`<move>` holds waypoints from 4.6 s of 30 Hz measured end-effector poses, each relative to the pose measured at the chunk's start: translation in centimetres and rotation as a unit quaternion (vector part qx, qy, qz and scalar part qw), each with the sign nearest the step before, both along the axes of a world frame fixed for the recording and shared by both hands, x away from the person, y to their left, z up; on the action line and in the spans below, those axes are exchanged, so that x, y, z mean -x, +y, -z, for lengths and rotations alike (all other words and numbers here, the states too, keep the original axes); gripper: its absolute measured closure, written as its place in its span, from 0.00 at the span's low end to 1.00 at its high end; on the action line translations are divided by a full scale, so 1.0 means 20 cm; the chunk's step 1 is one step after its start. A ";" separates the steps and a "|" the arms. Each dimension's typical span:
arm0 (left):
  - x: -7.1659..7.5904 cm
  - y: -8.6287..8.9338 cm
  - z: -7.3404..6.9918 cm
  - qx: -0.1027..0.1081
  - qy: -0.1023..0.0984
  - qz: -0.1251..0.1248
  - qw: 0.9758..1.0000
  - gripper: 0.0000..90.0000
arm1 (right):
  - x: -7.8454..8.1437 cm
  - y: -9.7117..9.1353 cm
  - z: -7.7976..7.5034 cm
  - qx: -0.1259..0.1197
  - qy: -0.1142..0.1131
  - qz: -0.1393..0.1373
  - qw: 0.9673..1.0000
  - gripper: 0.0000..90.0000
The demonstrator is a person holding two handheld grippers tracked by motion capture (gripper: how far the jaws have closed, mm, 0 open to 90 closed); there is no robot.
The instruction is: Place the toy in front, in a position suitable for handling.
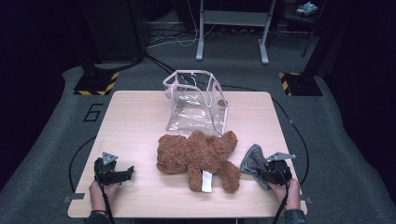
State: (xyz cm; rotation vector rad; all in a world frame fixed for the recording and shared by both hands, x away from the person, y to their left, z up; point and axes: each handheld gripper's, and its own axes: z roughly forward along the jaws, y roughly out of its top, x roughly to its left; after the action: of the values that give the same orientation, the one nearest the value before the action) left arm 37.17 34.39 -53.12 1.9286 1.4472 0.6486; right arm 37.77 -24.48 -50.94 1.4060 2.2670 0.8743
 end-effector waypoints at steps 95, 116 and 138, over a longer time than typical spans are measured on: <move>0.00 -0.01 0.00 0.006 -0.007 -0.006 1.000 0.09 | 0.07 0.11 -0.10 -0.033 -0.043 0.062 0.997 0.04; 0.00 0.00 0.00 0.008 -0.001 -0.002 1.000 0.09 | 0.11 0.17 0.10 0.002 -0.044 0.049 0.998 0.01; -0.01 -0.17 -0.32 0.070 -0.045 0.088 0.993 0.08 | 0.08 0.23 -0.17 -0.048 -0.057 0.027 0.997 0.05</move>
State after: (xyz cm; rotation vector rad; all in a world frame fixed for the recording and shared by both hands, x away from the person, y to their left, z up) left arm 37.44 30.92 -46.67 1.8677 1.2190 0.5320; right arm 36.15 -19.81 -47.63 1.4118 2.1187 1.0303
